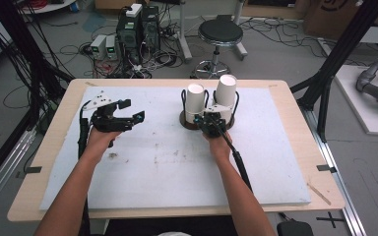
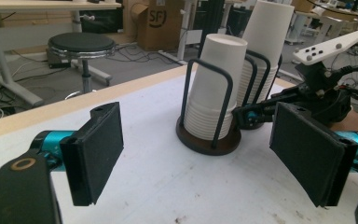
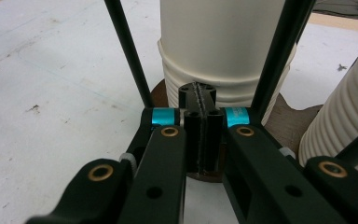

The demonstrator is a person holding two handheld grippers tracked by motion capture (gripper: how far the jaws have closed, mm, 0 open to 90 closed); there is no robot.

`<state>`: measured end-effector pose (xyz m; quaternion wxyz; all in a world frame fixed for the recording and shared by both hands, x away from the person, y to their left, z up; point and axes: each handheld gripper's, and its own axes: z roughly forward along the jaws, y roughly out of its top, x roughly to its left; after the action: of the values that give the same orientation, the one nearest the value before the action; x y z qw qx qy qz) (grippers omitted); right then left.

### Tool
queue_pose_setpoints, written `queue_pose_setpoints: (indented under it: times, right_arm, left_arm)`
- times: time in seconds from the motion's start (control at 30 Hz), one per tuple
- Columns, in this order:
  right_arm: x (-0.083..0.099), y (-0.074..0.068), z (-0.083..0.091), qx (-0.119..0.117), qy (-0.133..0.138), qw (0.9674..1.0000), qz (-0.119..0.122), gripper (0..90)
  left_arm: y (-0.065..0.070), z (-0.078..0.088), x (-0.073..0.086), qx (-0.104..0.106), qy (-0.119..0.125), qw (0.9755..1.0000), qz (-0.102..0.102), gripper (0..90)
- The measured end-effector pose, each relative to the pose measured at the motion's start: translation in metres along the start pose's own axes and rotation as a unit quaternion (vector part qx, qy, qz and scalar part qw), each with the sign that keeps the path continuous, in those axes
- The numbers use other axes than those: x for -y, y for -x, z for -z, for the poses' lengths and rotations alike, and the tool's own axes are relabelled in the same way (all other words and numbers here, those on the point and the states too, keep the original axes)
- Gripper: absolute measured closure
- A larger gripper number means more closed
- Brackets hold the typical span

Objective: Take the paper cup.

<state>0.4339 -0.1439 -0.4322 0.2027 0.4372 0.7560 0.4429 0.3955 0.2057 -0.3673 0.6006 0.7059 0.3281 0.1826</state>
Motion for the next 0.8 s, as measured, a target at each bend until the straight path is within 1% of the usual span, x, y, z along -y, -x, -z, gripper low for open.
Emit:
queue_pose_setpoints:
  times: [0.17,0.23,0.33,0.43,0.57,0.6,0.67,0.7,0.8]
  right_arm:
    - [0.0,0.0,0.0,0.0,-0.001,1.0,-0.003,90.0]
    - [0.0,0.0,0.0,0.001,-0.001,1.0,-0.003,90.0]
    - [0.0,0.0,0.0,0.0,-0.001,1.0,-0.004,90.0]
    - [0.0,0.001,0.0,-0.002,-0.001,1.0,-0.004,90.0]
    - [0.0,0.001,0.0,-0.004,-0.001,1.0,0.0,90.0]
    - [0.0,0.001,0.0,-0.005,-0.002,1.0,0.0,90.0]
    - [0.0,0.002,0.0,-0.005,-0.002,1.0,0.002,90.0]
    - [0.0,0.002,0.0,-0.006,-0.001,1.0,0.002,90.0]
    - [0.0,0.002,0.0,-0.008,0.0,1.0,-0.002,90.0]
  left_arm:
    - [0.002,-0.011,-0.013,0.016,0.007,0.9998,-0.007,17.3]
    - [0.001,-0.019,-0.017,0.021,0.002,0.9998,-0.006,17.3]
    - [0.002,-0.031,-0.024,0.032,0.0,0.9994,-0.012,17.3]
    - [0.004,-0.045,-0.033,0.051,0.005,0.9987,-0.009,17.3]
    - [0.004,-0.063,-0.045,0.056,0.001,0.9984,-0.01,17.3]
    - [0.004,-0.067,-0.047,0.054,0.005,0.9985,-0.011,17.3]
    - [0.004,-0.077,-0.053,0.055,-0.004,0.9985,-0.009,17.3]
    - [0.004,-0.081,-0.055,0.055,-0.003,0.9984,-0.01,17.3]
    - [0.007,-0.094,-0.064,0.063,-0.006,0.9979,-0.012,17.3]
